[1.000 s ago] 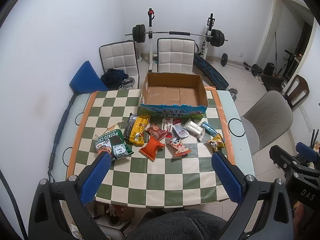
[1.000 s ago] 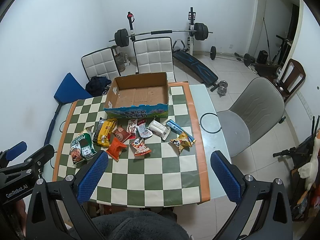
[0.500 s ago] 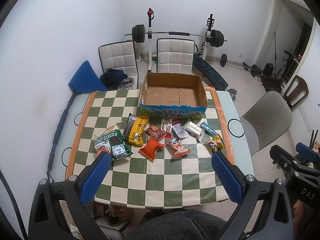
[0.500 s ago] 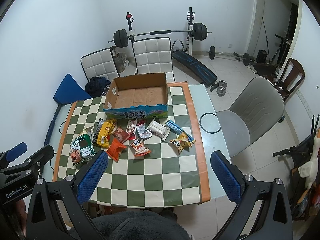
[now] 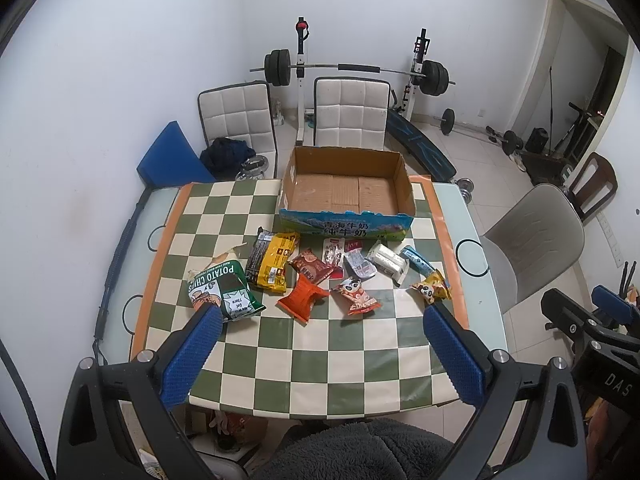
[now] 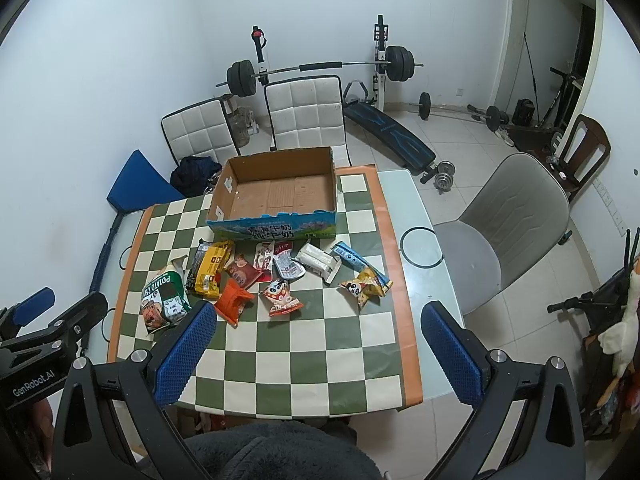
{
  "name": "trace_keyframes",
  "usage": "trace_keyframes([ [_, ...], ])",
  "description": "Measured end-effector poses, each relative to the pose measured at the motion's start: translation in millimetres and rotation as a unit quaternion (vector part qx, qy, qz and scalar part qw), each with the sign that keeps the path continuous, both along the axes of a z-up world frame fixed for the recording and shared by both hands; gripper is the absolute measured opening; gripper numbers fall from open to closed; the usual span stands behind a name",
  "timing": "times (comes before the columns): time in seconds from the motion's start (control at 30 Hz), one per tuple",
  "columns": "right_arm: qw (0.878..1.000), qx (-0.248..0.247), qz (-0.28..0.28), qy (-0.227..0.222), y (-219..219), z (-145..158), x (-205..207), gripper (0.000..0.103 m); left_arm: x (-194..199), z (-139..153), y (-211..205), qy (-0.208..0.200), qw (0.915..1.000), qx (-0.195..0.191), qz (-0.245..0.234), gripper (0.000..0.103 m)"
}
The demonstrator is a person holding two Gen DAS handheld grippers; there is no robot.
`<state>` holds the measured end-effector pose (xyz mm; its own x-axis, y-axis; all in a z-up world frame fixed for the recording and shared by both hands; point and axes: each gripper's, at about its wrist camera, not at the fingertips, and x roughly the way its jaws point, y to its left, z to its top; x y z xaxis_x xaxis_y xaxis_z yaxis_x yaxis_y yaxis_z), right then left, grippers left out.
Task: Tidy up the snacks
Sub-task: 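Grasp the green POTATO CHIPS bag with the left tool while the right tool grasps the yellow-black noodle pack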
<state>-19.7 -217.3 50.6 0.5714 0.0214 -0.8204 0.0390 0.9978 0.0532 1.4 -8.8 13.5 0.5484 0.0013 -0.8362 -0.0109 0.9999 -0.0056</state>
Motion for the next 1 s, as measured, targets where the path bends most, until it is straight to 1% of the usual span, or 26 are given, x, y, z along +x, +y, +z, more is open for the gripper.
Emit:
trace_keyframes([
  [0.23,1.0,0.008,0.002,0.006,1,-1,7,0.103,1,1,-2,-0.003,1.0,-0.001,0.002,0.103],
  [0.3,1.0,0.024,0.003,0.01,-2,-8,15,0.103,6,1,-3,-0.001,1.0,-0.001,0.009,0.103],
  [0.37,0.999,0.049,0.005,0.017,-6,-22,31,0.103,11,1,1,0.002,0.9998,0.0,0.021,0.103],
  [0.43,0.997,0.073,0.009,0.029,-6,-41,47,0.103,30,-11,8,0.012,0.9988,-0.002,0.048,0.103],
  [0.47,0.995,0.089,0.016,0.042,-3,-54,61,0.103,32,-15,12,0.016,0.9981,-0.003,0.059,0.103],
  [0.53,0.99,0.115,0.034,0.068,4,-85,79,0.103,40,-26,31,0.032,0.9948,0.0,0.097,0.103],
  [0.63,0.981,0.137,0.075,0.112,28,-127,105,0.103,40,-50,69,0.055,0.9842,0.009,0.168,0.103],
  [0.73,0.969,0.141,0.123,0.161,65,-176,129,0.103,39,-79,114,0.084,0.9677,0.012,0.237,0.103],
  [0.8,0.96,0.138,0.15,0.192,94,-210,145,0.103,35,-99,142,0.101,0.959,0.003,0.265,0.103],
  [0.83,0.956,0.139,0.159,0.204,105,-224,151,0.103,30,-113,156,0.105,0.9567,-0.001,0.271,0.103],
  [0.87,0.951,0.142,0.167,0.217,119,-239,156,0.103,31,-124,170,0.117,0.9525,-0.011,0.281,0.103],
  [0.9,0.948,0.144,0.172,0.226,127,-249,160,0.103,30,-135,183,0.122,0.9501,-0.019,0.287,0.103],
  [1.0,0.936,0.162,0.187,0.249,156,-273,170,0.103,38,-171,222,0.143,0.942,-0.065,0.297,0.103],
])
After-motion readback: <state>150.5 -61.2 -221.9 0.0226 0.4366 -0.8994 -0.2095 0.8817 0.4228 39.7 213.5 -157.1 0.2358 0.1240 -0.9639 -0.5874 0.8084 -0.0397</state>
